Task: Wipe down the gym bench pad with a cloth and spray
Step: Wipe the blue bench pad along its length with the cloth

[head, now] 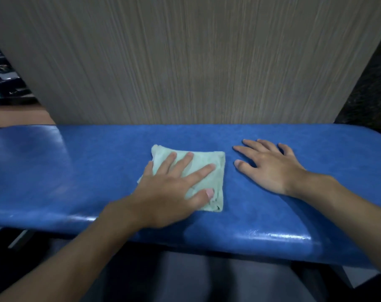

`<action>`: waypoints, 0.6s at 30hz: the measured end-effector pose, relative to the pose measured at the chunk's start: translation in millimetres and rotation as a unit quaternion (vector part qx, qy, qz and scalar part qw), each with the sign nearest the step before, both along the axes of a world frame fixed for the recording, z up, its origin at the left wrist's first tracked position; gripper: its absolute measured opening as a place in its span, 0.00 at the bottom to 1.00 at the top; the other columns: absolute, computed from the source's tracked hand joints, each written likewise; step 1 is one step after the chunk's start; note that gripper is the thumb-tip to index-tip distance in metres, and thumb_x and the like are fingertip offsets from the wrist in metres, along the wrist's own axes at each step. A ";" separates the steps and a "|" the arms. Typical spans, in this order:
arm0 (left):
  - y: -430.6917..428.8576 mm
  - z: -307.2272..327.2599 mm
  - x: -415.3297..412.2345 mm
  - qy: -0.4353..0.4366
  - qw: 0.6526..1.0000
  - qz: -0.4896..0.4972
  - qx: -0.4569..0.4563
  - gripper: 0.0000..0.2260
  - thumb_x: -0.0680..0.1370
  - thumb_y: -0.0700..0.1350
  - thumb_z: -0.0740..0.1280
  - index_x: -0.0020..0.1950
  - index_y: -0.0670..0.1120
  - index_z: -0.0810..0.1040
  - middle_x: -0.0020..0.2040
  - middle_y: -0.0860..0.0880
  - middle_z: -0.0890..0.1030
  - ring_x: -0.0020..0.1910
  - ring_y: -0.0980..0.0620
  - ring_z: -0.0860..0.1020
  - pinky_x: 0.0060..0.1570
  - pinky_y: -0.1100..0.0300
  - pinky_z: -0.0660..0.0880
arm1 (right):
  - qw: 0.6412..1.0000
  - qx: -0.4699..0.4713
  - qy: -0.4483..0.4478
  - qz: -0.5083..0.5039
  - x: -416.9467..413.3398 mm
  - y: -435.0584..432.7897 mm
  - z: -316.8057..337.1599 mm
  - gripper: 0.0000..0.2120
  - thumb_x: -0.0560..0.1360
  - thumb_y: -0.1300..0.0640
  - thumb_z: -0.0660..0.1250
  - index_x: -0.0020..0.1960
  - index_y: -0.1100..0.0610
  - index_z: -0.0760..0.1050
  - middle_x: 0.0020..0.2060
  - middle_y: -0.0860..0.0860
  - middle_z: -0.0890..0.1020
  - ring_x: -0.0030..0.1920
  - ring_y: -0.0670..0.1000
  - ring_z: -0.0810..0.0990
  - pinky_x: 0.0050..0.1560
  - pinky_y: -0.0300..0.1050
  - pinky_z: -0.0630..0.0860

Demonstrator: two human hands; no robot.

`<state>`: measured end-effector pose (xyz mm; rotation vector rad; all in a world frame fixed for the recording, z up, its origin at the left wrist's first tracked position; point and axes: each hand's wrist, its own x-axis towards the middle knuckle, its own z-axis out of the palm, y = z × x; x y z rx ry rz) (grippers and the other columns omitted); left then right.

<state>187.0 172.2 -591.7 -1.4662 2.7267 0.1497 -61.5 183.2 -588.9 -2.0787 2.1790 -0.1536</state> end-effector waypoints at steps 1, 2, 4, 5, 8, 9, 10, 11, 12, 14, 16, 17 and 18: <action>13.9 0.2 5.5 0.002 1.000 -0.003 -0.006 0.27 0.69 0.75 0.37 0.68 0.80 0.34 0.81 0.59 0.39 0.79 0.51 0.36 0.74 0.37 0.41 | 1.000 0.003 0.000 0.000 0.4 0.3 -0.1 0.28 0.79 0.34 0.45 0.78 0.38 0.52 0.79 0.40 0.51 0.79 0.47 0.46 0.76 0.59 0.42; 25.3 0.5 10.4 0.006 1.000 -0.008 -0.012 0.27 0.68 0.75 0.36 0.67 0.81 0.33 0.81 0.59 0.38 0.79 0.51 0.36 0.74 0.37 0.42 | 1.000 0.006 0.001 0.000 0.4 0.5 0.0 0.28 0.79 0.35 0.45 0.78 0.38 0.52 0.79 0.41 0.51 0.79 0.47 0.46 0.76 0.59 0.42; 39.0 0.9 17.7 0.012 1.000 -0.018 -0.023 0.27 0.68 0.74 0.36 0.67 0.80 0.33 0.81 0.58 0.38 0.79 0.50 0.36 0.74 0.37 0.43 | 1.000 0.018 0.010 0.001 0.1 -0.7 3.6 0.28 0.79 0.34 0.45 0.78 0.38 0.52 0.79 0.41 0.51 0.79 0.47 0.46 0.76 0.60 0.41; 41.9 0.9 19.8 0.014 0.999 -0.019 -0.024 0.27 0.69 0.74 0.36 0.67 0.80 0.33 0.81 0.57 0.38 0.79 0.50 0.36 0.74 0.37 0.43 | 1.000 0.022 0.021 0.002 0.1 -2.2 6.3 0.28 0.79 0.34 0.46 0.78 0.38 0.53 0.79 0.41 0.52 0.79 0.48 0.46 0.76 0.61 0.39; 34.7 1.5 16.8 0.015 1.000 -0.011 -0.012 0.27 0.68 0.75 0.36 0.66 0.81 0.33 0.81 0.58 0.39 0.79 0.51 0.36 0.74 0.36 0.41 | 1.000 0.006 0.026 0.012 1.7 -10.0 13.0 0.28 0.79 0.33 0.46 0.77 0.38 0.54 0.79 0.41 0.52 0.79 0.48 0.45 0.75 0.62 0.35; 27.3 1.3 14.0 0.013 1.000 -0.008 -0.005 0.28 0.67 0.76 0.36 0.67 0.81 0.34 0.81 0.59 0.39 0.79 0.51 0.36 0.74 0.36 0.41 | 1.000 0.008 0.018 0.014 3.2 -12.3 12.7 0.28 0.79 0.34 0.45 0.78 0.38 0.53 0.79 0.41 0.51 0.79 0.48 0.44 0.75 0.62 0.36; 17.5 1.1 11.1 0.009 1.000 -0.005 0.002 0.30 0.66 0.76 0.36 0.68 0.80 0.35 0.81 0.59 0.39 0.79 0.52 0.36 0.74 0.37 0.41 | 1.000 0.013 0.015 0.016 4.8 -14.1 10.6 0.28 0.80 0.34 0.45 0.78 0.38 0.52 0.80 0.41 0.50 0.79 0.48 0.44 0.76 0.61 0.37; 4.8 0.9 8.1 0.005 1.000 -0.001 0.009 0.30 0.65 0.77 0.36 0.68 0.80 0.36 0.81 0.60 0.40 0.79 0.52 0.37 0.74 0.37 0.40 | 1.000 0.018 0.018 0.018 5.7 -15.5 7.0 0.28 0.80 0.35 0.44 0.78 0.38 0.51 0.80 0.41 0.49 0.79 0.48 0.44 0.76 0.60 0.39; -10.1 1.1 4.5 0.002 1.000 0.003 0.015 0.30 0.65 0.77 0.37 0.68 0.80 0.37 0.81 0.60 0.40 0.79 0.52 0.37 0.74 0.36 0.40 | 0.999 0.019 0.022 0.019 6.1 -16.3 3.4 0.28 0.80 0.35 0.43 0.79 0.39 0.50 0.80 0.41 0.49 0.79 0.48 0.44 0.76 0.60 0.40; -45.5 2.0 -4.8 -0.002 1.000 0.010 0.024 0.28 0.70 0.77 0.41 0.69 0.80 0.38 0.81 0.60 0.40 0.79 0.51 0.37 0.74 0.36 0.39 | 0.999 0.016 0.025 0.020 5.3 -17.8 -1.0 0.28 0.79 0.35 0.42 0.79 0.39 0.49 0.80 0.41 0.48 0.79 0.47 0.44 0.77 0.59 0.41; -85.7 3.1 -16.5 -0.009 0.999 0.021 0.023 0.25 0.75 0.74 0.44 0.71 0.79 0.41 0.81 0.59 0.41 0.80 0.50 0.38 0.74 0.36 0.39 | 0.999 0.011 0.025 0.019 4.3 -18.5 -2.0 0.29 0.79 0.35 0.42 0.79 0.38 0.48 0.80 0.41 0.48 0.79 0.47 0.43 0.77 0.59 0.40; -105.1 4.7 -23.5 -0.010 0.999 0.028 0.022 0.24 0.76 0.73 0.45 0.72 0.78 0.42 0.81 0.59 0.41 0.80 0.50 0.39 0.74 0.36 0.39 | 0.999 0.009 0.025 0.019 3.5 -18.7 -2.4 0.29 0.79 0.34 0.42 0.79 0.38 0.48 0.80 0.40 0.47 0.79 0.47 0.43 0.77 0.59 0.40; -123.0 6.4 -30.3 -0.011 0.999 0.036 0.023 0.24 0.76 0.73 0.45 0.72 0.78 0.42 0.81 0.59 0.42 0.80 0.49 0.40 0.74 0.35 0.40 | 0.999 0.007 0.025 0.020 3.2 -18.7 -3.1 0.30 0.78 0.34 0.41 0.79 0.38 0.48 0.80 0.40 0.47 0.79 0.46 0.43 0.77 0.59 0.40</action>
